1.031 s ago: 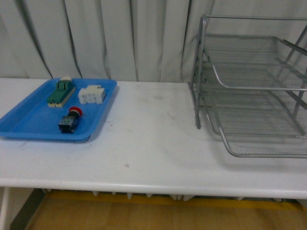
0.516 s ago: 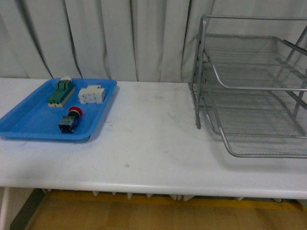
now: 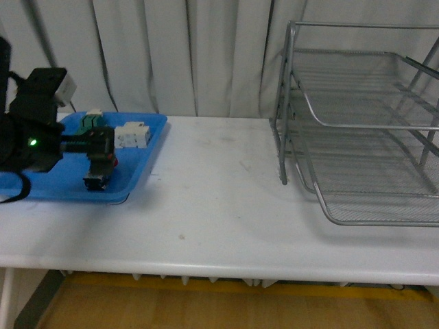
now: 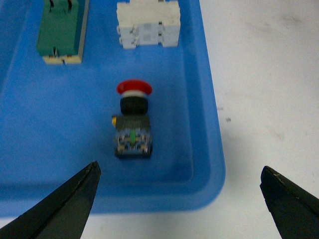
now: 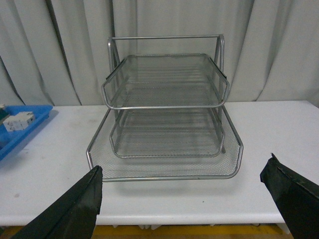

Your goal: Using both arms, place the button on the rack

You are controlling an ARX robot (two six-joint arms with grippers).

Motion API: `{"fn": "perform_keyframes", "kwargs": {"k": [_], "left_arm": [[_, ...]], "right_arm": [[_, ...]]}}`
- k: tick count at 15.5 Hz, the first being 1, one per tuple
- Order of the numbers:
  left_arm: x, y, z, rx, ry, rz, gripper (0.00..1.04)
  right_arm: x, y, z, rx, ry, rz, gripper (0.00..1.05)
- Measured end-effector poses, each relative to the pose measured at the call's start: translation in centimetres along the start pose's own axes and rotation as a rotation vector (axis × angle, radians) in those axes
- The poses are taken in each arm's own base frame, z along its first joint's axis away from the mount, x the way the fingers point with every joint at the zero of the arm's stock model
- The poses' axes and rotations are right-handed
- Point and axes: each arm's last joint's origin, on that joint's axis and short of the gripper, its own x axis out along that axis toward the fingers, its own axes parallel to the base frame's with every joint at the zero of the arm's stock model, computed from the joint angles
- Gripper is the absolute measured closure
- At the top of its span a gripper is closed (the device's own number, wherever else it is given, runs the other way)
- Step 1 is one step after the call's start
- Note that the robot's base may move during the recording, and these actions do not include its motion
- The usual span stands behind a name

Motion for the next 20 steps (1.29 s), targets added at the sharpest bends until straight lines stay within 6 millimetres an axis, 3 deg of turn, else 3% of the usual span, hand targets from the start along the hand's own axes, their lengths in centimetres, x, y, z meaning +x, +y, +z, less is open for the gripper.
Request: {"fn": "perform_keyframes", "kwargs": {"k": [2,5,10,19,20], "left_arm": [[2.6,-0.2,2.2,0.019,0.004,0.017,0.07],[6.1,0.6,2.8,0.046,0.083,0.073,0.07],[8.3,1.7,2.7,0.057,0.188,0.103,0.07],[10.7,1.6,1.2,0.06,0.315,0.095,0.07],[10.7,1.6,1.3,0.058,0.316,0.09,0.14]], "right_arm": [[0.0,0.0,0.0,0.0,0.0,0.0,0.07],[0.0,0.0,0.0,0.0,0.0,0.0,0.07],[0.0,0.0,0.0,0.0,0.0,0.0,0.07],[0.0,0.0,0.0,0.0,0.0,0.0,0.07],[0.0,0.0,0.0,0.0,0.0,0.0,0.07]]}}
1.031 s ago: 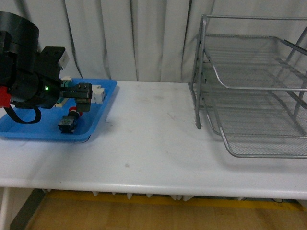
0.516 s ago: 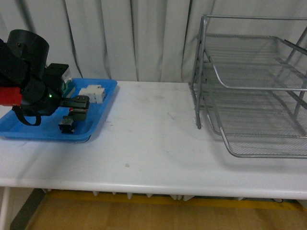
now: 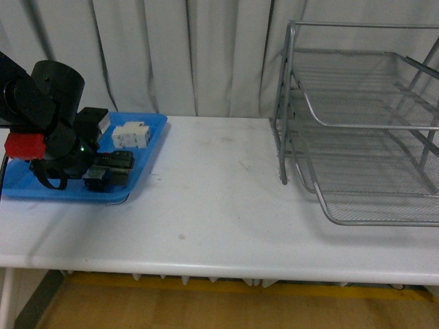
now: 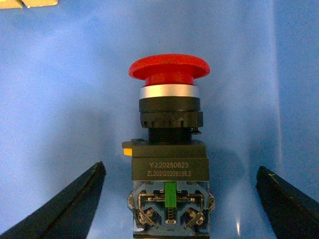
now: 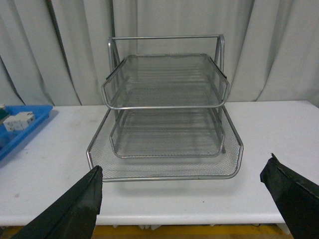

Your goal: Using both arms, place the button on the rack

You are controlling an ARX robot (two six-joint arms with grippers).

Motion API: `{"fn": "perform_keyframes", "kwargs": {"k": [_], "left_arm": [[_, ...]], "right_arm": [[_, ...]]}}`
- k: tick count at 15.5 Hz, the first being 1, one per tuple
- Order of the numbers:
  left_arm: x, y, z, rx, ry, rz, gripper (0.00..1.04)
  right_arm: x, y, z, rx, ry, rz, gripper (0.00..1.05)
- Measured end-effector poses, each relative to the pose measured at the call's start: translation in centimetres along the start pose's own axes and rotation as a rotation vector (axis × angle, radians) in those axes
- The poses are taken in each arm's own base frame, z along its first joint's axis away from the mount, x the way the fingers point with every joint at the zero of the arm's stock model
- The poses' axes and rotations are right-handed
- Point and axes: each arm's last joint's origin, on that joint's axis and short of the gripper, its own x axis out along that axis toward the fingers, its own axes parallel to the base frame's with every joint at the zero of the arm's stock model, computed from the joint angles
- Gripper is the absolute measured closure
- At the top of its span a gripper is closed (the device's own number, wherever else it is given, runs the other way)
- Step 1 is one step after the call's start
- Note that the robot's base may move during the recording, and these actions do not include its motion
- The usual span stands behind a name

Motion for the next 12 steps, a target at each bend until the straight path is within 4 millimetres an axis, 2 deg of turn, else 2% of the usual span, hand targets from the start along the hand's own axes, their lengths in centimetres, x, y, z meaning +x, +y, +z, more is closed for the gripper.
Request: {"fn": "perform_keyframes", "kwargs": {"k": [1,5,8,9,11,12], "left_arm": [[0.0,-0.1,0.3,0.001,-0.005,-0.002,0.26],[0.2,-0.1,0.4,-0.005,-0.005,0.001,0.66],[-0.5,-0.3,-0.2,-0.023,-0.028,-0.016,0.68],[-2.0,-0.3,-0.5,-0.031,-0.049,-0.032,0.69],[-6.4,0.0,0.4,-0.034,-0.158,-0.051,0.69],[-10.5,0.2,1.0,-0.035,-0.261,-0.056,0.69]], "right_arm": [[0.0,0.0,0.0,0.0,0.0,0.0,0.07],[0.0,0.0,0.0,0.0,0.0,0.0,0.07],[0.0,0.0,0.0,0.0,0.0,0.0,0.07],[0.0,0.0,0.0,0.0,0.0,0.0,0.07],[0.0,0.0,0.0,0.0,0.0,0.0,0.07],[0.0,0.0,0.0,0.0,0.0,0.0,0.07]]}}
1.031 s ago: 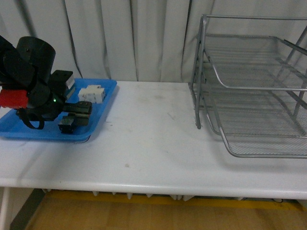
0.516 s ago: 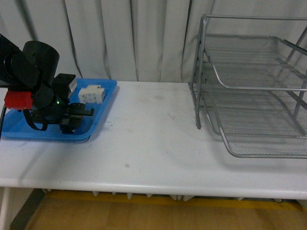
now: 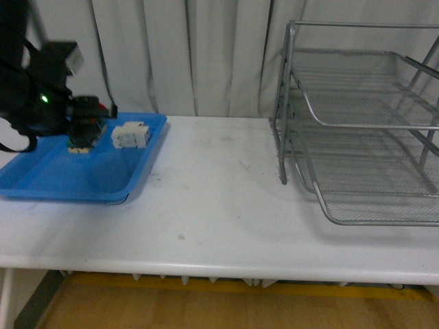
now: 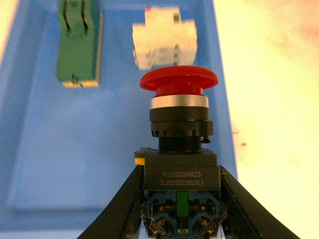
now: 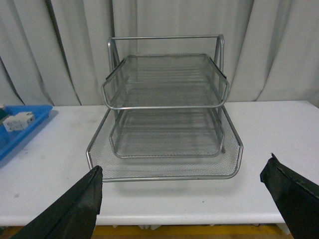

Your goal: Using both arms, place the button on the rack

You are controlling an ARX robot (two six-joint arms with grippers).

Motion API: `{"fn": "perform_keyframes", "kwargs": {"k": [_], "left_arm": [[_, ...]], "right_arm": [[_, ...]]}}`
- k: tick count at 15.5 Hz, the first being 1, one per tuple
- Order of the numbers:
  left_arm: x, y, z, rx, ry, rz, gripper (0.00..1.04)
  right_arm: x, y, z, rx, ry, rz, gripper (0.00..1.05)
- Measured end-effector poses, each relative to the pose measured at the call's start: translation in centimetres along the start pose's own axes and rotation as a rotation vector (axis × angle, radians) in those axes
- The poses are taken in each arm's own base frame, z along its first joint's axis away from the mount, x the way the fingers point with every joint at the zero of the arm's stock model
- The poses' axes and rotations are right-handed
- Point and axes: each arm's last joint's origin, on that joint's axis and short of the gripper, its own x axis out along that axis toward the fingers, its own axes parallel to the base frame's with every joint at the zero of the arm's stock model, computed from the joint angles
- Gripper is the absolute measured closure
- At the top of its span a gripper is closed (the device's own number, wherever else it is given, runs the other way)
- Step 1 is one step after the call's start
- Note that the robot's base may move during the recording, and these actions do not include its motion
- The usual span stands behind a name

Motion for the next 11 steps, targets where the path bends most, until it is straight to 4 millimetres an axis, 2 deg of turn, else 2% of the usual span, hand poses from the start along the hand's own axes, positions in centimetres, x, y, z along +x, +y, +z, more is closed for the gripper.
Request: {"fn": "perform_keyframes", "kwargs": {"k": [2,3,7,9,11], "left_arm": [[-4.8,-0.2,0.5,0.003,-0.1,-0.028,0.69],[-7.6,-0.2,0.0,0.007,-0.141,-0.026,0.69],[-17.2,-0.1,-5.0,-0.019,-0.251,-0.055,0.69],[-18.7,-0.2,-7.1,-0.035,-0.259,-0.057,0.69],[-18.7,-0.3,-7.9,-0.043,-0.24,-0.06,0.69]], "right_arm": [[0.0,0.0,0.0,0.0,0.0,0.0,0.07],[0.0,0.0,0.0,0.0,0.0,0.0,0.07],[0.0,0.0,0.0,0.0,0.0,0.0,0.07],[0.0,0.0,0.0,0.0,0.0,0.0,0.07],[0.0,0.0,0.0,0.0,0.0,0.0,0.07]]}}
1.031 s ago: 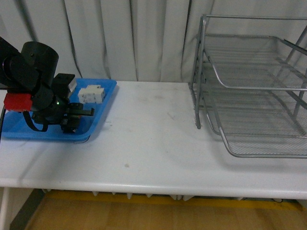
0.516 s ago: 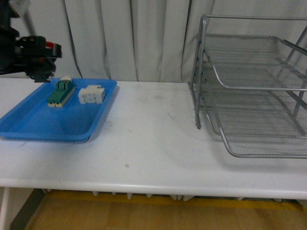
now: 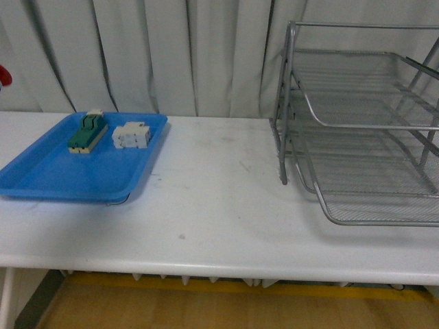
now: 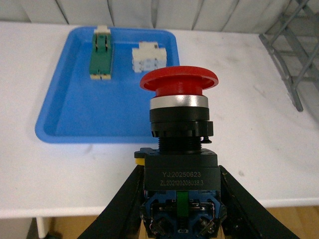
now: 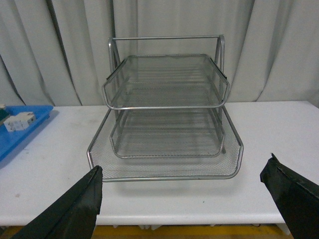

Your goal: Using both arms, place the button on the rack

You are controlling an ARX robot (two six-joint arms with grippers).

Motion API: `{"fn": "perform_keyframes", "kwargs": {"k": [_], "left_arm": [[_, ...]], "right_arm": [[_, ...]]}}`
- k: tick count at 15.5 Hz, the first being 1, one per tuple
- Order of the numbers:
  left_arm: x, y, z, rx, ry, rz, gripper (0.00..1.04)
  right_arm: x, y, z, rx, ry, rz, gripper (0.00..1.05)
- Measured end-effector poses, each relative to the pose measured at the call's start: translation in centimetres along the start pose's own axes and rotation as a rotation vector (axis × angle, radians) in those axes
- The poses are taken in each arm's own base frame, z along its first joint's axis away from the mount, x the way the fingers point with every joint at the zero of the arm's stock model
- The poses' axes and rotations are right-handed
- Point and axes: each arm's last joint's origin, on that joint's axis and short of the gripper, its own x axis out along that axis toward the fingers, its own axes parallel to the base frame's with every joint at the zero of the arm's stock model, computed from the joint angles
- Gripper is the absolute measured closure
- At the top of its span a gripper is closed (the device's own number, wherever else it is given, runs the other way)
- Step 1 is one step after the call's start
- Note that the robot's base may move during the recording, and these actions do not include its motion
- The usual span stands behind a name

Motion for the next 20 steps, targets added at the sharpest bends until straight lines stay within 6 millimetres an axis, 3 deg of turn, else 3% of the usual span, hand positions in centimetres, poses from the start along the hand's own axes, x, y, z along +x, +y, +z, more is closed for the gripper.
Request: {"fn": "perform_keyframes", "kwargs": {"k": [7,17,20], "left_arm": [[1.3,-1.7,-2.1,0.033,0.032,0.003,0.69],[1.4,-2.5,-2.2,0.049,0.044,-0.026,0.69],[1.8,-4.5,-1.0,0.08,0.021,-0.076,0.69]], "right_arm": [[0.0,0.0,0.0,-0.001,0.0,0.0,0.07],[0.0,0.0,0.0,-0.001,0.003,0.0,0.07],[0.0,0.0,0.0,-0.001,0.003,-0.001,0.07]]}}
